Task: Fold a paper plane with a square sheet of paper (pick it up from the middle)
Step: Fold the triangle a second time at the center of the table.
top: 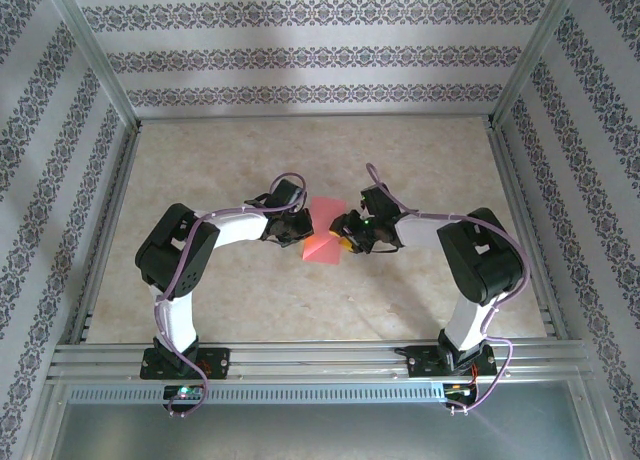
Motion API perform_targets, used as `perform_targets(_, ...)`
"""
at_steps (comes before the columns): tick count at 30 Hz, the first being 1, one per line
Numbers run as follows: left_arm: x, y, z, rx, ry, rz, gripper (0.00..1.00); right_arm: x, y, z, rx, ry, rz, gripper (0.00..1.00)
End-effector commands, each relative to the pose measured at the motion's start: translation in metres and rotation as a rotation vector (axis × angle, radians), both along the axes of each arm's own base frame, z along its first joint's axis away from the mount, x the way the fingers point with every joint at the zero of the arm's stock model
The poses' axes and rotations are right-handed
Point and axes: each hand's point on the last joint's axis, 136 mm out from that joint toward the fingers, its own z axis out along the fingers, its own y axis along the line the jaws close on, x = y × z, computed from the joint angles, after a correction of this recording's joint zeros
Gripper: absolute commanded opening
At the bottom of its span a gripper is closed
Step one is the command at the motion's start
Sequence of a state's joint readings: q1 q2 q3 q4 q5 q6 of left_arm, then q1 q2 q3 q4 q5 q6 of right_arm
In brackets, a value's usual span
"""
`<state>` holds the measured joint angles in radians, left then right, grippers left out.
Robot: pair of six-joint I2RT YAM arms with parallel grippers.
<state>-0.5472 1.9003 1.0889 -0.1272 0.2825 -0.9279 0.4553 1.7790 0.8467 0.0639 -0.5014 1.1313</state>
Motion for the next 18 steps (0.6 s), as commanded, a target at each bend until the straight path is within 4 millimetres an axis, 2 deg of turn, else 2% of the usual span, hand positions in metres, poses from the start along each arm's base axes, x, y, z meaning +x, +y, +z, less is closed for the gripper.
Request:
perform_targets(1, -0.0133, 0.0194, -0.0232, 0.075, 0.091, 0.044, 0.01, 0.0044, 0.0038, -0.0029, -0.021, 0.011, -0.013, 0.45)
perform_targets(8, -0.0165, 0.0229, -0.0266, 0.087, 0.105, 0.055, 0.0, 0.0075, 0.011, -0.0025, -0.026, 0.007, -0.006, 0.42)
perform_targets(16, -0.0168, 0.0222, -0.0272, 0.078, 0.106, 0.056, 0.0, 0.0089, 0.0033, -0.0003, -0.074, -0.011, -0.02, 0.39)
perform_targets(18, -0.0169, 0.021, -0.0276, 0.074, 0.108, 0.053, 0.0, 0.0106, 0.0078, 0.0005, -0.06, -0.011, -0.01, 0.37)
